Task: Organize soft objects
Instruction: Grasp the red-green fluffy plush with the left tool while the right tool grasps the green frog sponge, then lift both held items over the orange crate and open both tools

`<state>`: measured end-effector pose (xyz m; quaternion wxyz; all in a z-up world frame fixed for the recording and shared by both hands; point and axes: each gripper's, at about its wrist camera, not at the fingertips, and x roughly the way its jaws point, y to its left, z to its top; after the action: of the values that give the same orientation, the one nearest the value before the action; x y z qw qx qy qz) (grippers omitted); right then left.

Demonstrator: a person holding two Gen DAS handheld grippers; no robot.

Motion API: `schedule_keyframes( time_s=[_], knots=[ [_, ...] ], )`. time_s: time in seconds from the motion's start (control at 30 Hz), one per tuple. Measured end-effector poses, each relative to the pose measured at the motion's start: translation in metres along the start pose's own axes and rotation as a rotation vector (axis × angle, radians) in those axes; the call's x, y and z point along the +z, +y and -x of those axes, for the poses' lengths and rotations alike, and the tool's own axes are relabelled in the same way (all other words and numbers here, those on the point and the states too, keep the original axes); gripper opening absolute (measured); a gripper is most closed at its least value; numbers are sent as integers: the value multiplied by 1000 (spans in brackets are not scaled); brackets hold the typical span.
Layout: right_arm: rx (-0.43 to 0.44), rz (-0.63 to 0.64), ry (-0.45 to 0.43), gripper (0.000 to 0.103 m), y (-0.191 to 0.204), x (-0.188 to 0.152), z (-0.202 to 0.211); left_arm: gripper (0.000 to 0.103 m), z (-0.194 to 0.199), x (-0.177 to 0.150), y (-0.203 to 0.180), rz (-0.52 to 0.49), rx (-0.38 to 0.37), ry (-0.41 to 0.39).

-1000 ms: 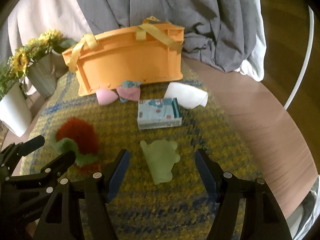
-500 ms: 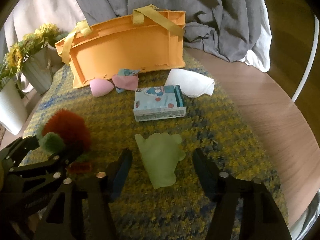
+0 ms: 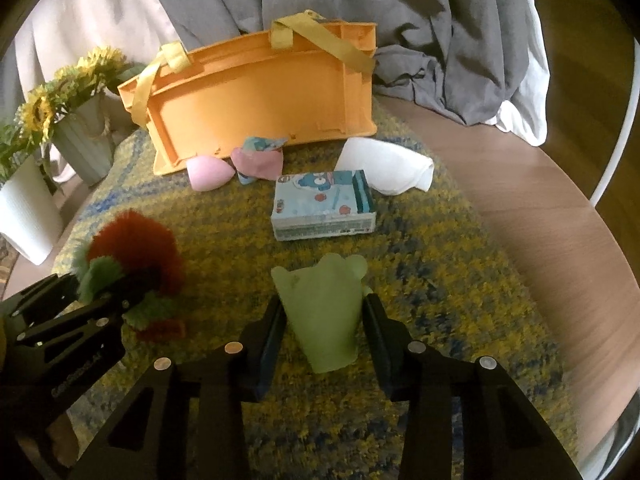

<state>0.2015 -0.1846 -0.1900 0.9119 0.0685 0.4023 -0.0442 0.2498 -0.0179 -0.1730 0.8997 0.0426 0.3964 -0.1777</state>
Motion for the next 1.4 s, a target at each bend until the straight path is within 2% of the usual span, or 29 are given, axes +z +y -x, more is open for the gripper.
schedule_keyframes(
  time_s=[0.67, 1.4],
  knots=[
    [83, 66, -142, 40, -5, 40, 59, 39, 70, 28, -12, 90, 44, -142],
    [117, 70, -339, 40, 4, 89, 111, 39, 121, 77, -14, 80, 44, -328]
  ],
)
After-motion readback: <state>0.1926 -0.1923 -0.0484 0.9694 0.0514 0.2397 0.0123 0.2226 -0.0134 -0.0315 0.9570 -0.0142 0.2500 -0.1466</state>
